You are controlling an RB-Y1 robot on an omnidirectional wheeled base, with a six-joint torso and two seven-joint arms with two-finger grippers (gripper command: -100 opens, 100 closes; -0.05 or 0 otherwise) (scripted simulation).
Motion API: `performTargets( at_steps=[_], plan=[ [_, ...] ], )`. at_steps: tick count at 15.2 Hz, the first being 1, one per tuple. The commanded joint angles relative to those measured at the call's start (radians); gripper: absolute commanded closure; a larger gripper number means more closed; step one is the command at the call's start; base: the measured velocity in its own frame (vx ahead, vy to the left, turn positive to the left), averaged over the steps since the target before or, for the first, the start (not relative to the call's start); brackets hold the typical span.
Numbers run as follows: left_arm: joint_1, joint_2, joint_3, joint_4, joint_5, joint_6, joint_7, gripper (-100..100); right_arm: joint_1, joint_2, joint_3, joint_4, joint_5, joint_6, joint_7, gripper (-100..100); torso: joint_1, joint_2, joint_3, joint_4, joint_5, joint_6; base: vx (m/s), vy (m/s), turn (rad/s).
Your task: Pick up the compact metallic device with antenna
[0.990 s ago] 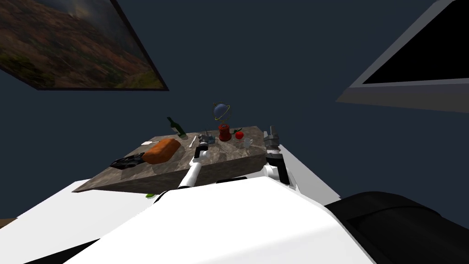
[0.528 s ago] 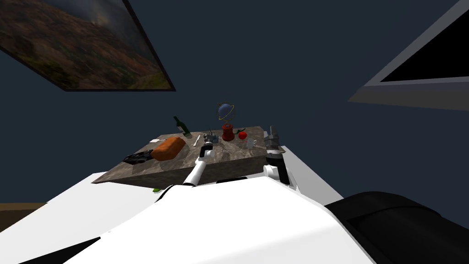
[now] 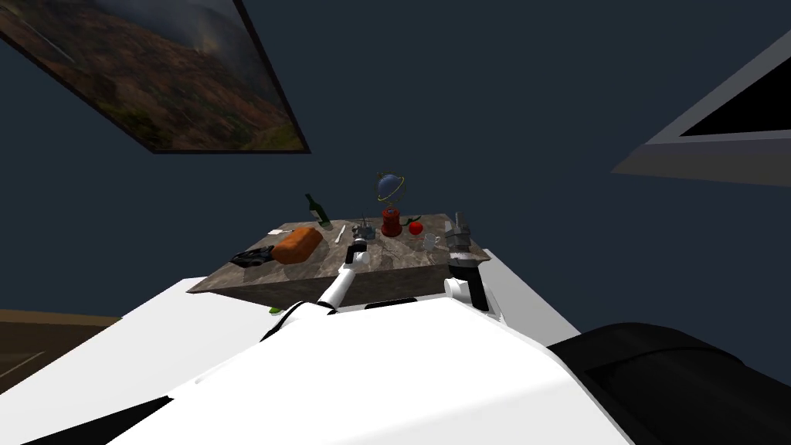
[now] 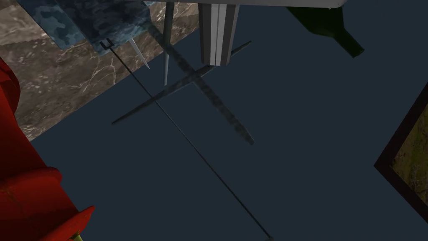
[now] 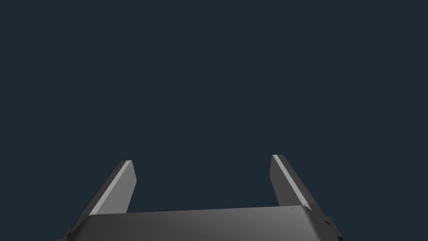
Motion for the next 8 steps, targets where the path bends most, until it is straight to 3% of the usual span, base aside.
performTargets(
  at_steps=[1,3,4,6,8],
  plan=[
    [-0.022,-0.008,-0.043,0.032,0.05,-0.027,-0.041,100,0.0,0.0,0.0,0.0,0.0,0.0,0.0,0,0.0,0.0,0.0,0.0,0.0,0.0,-0.015,0.054,0.106],
    [-0.014,-0.006,-0.031,0.021,0.037,-0.019,-0.028,100,0.0,0.0,0.0,0.0,0.0,0.0,0.0,0,0.0,0.0,0.0,0.0,0.0,0.0,-0.01,0.037,0.05],
    [-0.016,0.031,-0.041,0.029,0.031,-0.03,-0.035,-100,0.0,0.0,0.0,0.0,0.0,0.0,0.0,0,-0.001,0.0,0.0,0.0,0.0,0.0,-0.017,-0.025,-0.126],
    [-0.018,0.053,-0.047,0.036,0.02,-0.039,-0.036,-100,0.0,0.0,0.0,0.0,0.0,0.0,0.0,0,-0.007,0.001,0.001,0.0,-0.001,0.001,-0.04,-0.101,-0.179],
    [-0.031,0.086,-0.062,0.051,-0.007,-0.067,-0.039,-100,0.0,0.0,0.001,0.0,0.0,0.0,0.0,0,-0.013,0.003,0.002,0.001,-0.003,0.001,-0.069,-0.166,-0.277]
  ],
)
